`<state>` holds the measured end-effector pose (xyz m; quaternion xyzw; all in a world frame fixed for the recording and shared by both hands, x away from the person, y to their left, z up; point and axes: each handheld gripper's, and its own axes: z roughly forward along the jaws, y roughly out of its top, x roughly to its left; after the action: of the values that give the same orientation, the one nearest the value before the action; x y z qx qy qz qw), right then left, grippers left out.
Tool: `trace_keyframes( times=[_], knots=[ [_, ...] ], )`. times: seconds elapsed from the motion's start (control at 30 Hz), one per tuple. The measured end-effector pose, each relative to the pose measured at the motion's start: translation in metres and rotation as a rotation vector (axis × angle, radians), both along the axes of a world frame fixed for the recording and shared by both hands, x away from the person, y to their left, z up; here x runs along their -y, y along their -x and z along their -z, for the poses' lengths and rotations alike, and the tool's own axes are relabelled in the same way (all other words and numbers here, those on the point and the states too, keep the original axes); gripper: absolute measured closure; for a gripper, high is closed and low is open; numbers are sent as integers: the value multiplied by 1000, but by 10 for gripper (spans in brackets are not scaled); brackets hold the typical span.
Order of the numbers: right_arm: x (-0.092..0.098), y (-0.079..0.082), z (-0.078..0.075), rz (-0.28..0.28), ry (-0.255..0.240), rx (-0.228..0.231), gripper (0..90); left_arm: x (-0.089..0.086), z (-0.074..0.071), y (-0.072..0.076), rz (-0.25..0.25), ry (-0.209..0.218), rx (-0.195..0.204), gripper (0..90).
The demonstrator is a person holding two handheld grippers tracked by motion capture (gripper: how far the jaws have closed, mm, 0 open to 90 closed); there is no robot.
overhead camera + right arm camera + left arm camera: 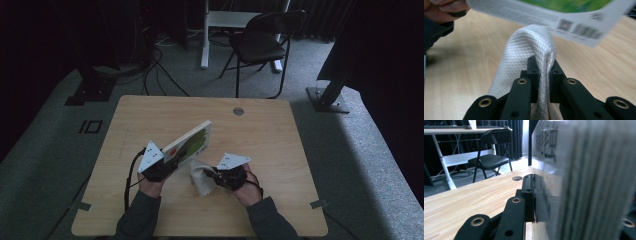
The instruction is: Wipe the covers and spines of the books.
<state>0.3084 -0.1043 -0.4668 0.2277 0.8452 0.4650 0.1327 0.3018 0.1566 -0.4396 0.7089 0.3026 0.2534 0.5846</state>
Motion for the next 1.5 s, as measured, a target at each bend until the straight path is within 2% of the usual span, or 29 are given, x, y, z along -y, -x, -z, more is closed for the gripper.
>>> trace_keyframes(
  times=[0.17, 0.5, 0.67, 0.9, 1.4, 1.5],
  knots=[
    [14, -3, -9, 44, -12, 19, 832, 2, 1, 1, -1, -15, 2, 779],
    [31, -10, -17, 92, -17, 42, 832, 6, 3, 3, 2, -62, 11, 779],
    [37, -11, -19, 108, -9, 46, 832, 7, 4, 5, 2, -81, 22, 779],
    [43, -14, -19, 136, -25, 45, 832, 9, 4, 5, 8, -91, 22, 779],
    [58, -19, -30, 190, -54, 69, 832, 20, 8, 11, 0, -175, 63, 779],
    [60, -20, -32, 195, -56, 74, 832, 21, 8, 12, 3, -181, 67, 779]
  ],
)
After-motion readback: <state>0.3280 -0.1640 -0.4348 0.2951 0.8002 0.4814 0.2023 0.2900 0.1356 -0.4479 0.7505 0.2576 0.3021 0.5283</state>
